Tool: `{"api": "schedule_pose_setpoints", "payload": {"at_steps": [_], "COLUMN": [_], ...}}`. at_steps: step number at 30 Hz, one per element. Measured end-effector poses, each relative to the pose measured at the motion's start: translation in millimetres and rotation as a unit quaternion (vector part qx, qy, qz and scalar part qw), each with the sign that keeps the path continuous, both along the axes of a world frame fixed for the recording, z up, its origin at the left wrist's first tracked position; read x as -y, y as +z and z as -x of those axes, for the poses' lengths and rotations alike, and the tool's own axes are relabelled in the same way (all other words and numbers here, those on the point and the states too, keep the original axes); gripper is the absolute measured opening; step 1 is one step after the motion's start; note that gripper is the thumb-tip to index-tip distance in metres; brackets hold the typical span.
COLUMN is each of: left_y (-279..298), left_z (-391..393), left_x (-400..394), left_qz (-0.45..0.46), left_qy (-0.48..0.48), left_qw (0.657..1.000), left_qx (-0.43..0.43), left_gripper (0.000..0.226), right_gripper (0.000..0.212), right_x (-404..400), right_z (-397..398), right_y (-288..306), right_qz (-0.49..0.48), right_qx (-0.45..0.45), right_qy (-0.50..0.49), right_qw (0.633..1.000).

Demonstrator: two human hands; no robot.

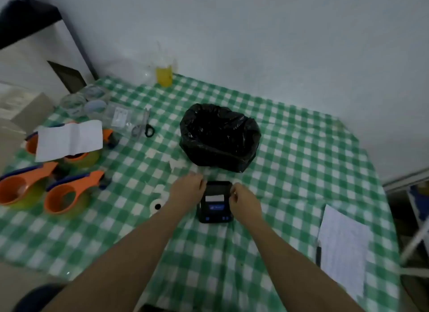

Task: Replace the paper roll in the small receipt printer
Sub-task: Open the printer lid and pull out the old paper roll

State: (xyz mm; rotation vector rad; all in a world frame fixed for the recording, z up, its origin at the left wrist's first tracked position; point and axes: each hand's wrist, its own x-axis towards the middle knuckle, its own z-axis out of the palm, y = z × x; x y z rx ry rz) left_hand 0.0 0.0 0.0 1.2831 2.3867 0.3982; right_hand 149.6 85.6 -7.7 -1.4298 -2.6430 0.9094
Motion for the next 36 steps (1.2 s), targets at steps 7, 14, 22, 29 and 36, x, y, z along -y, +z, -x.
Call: {"api": "schedule_pose_setpoints", "payload": {"at_steps": [7,14,22,29,36], "left_y": [-37.3,-47.6,-51.6,-55.2,-53.8], "left_z": [-24.6,-34.2,-30.7,-27.5,-26.1], "left_x": [13.4,15.2,18.5,17.6,15.6], "left_qz": [0.059,0.018,-0.014,0.022,0.048], "left_qy": [0.073,0.135,0.183,0.203,0.196], "left_qw": [0.987,0.971,0.943,0.943,0.950], "left_qx": [0.133,0.196,0.277,0.263,0.238], "left_gripper": [0.057,0.063,0.059,0.056,0.062], "right_gripper": [0.023,0.025,0.023,0.026,0.029], "right_x": [-17.8,-56.3,-73.8,-81.0,-75.9], "right_z": [-11.7,10.3,31.6,45.3,38.7], "right_y": [-20.9,-18.7,-12.6,-13.8,-14.8], "right_qz": [0.146,0.233,0.324,0.234,0.223], "right_qx": [0.002,0.117,0.195,0.278,0.252], "right_qy": [-0.087,-0.037,-0.046,0.007,-0.010], "right_qw": [0.986,0.965,0.925,0.932,0.941]}}
